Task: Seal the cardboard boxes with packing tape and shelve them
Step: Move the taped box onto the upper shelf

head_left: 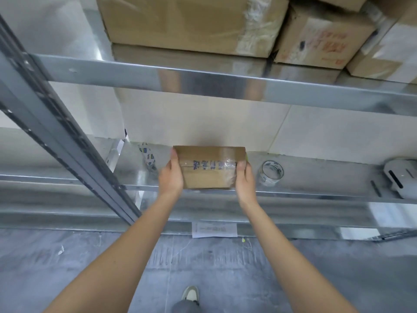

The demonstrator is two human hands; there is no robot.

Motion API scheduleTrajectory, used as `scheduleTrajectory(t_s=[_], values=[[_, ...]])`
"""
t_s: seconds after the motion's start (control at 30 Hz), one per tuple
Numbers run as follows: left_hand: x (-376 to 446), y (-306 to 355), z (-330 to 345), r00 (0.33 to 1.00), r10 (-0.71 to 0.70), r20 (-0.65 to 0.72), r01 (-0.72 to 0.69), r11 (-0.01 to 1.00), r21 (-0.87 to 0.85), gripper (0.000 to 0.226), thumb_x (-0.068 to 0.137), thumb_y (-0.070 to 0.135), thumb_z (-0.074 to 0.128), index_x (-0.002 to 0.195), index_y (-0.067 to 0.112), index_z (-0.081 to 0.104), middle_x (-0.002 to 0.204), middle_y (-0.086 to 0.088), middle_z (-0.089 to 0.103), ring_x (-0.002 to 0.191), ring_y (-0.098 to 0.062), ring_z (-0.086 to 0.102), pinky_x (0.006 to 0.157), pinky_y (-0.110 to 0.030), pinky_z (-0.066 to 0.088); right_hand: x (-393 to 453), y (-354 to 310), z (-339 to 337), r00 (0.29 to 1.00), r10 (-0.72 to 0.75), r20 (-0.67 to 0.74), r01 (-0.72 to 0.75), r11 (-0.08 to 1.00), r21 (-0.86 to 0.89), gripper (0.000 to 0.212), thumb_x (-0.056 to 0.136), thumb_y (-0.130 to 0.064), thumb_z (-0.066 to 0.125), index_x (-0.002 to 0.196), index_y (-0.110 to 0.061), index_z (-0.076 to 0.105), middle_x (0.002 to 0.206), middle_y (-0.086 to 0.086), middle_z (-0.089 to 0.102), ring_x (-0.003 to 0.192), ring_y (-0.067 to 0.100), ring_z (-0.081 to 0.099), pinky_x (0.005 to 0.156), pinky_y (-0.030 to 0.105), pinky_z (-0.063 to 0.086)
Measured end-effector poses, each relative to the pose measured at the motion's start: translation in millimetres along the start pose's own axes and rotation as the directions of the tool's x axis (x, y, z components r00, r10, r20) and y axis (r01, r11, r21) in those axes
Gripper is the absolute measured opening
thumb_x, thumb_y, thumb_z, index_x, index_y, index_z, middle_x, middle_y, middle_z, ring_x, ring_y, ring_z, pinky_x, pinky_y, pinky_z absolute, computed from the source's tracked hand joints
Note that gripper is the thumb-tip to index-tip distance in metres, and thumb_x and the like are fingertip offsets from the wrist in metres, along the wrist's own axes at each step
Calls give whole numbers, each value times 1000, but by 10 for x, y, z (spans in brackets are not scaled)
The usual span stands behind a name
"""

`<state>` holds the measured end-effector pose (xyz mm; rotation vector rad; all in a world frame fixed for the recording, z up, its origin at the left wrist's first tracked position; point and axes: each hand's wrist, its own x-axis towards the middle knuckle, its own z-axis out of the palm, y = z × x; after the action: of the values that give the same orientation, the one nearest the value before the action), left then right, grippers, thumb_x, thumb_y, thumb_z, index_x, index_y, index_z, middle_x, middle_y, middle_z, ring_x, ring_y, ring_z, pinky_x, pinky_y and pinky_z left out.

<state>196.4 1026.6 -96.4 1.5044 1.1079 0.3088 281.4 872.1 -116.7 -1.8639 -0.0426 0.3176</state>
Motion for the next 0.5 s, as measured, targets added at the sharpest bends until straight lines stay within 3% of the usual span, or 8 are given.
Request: scheduleTrajectory(t_s=[0.1, 0.2, 0.27, 0.37, 0.5], values=[[-359, -41, -10, 998, -55, -2, 55, 996, -66, 83, 95, 69, 12, 145, 10, 43, 149, -13, 44, 139, -32, 38, 116, -46, 27, -251, 60, -178, 1000, 23, 1, -23, 1000, 9, 44, 104, -41, 32, 135, -12, 47, 130, 3, 56, 123, 20, 49, 100, 30, 36], [-703, -12, -24, 1000, -31, 4, 31, 994, -103, 81, 94, 71, 13, 135, 14, 53, 137, -12, 55, 130, -32, 47, 112, -46, 34, -541, 10, -416, 1000, 10, 15, -11, 1000, 29, 47, 104, -44, 30, 142, -19, 42, 126, -5, 55, 115, 15, 48, 96, 27, 33], [-963, 51, -34, 1000, 0, -10, -2, 992, -124, 73, 95, 69, 14, 121, 16, 58, 125, -11, 60, 124, -32, 52, 108, -43, 39, -715, -60, -595, 1000, -21, 17, 20, 998, 54, 50, 104, -46, 29, 145, -21, 39, 137, -3, 52, 126, 19, 45, 103, 30, 32], [-1348, 187, -53, 998, 41, -44, -47, 986, -157, 76, 98, 65, 17, 138, 10, 50, 141, -14, 50, 132, -33, 45, 112, -42, 34, -994, -248, -893, 995, -99, 7, 98, 992, 83, 54, 105, -44, 28, 153, -21, 24, 155, -2, 33, 144, 18, 28, 109, 25, 21], [-1836, 507, -107, 991, 121, -64, -132, 970, -206, 77, 95, 69, 18, 136, 15, 53, 139, -12, 52, 128, -32, 48, 110, -45, 36, -1284, -585, -1300, 973, -231, -7, 229, 963, 143, 53, 104, -45, 28, 151, -20, 29, 151, 0, 40, 138, 19, 37, 105, 25, 27]])
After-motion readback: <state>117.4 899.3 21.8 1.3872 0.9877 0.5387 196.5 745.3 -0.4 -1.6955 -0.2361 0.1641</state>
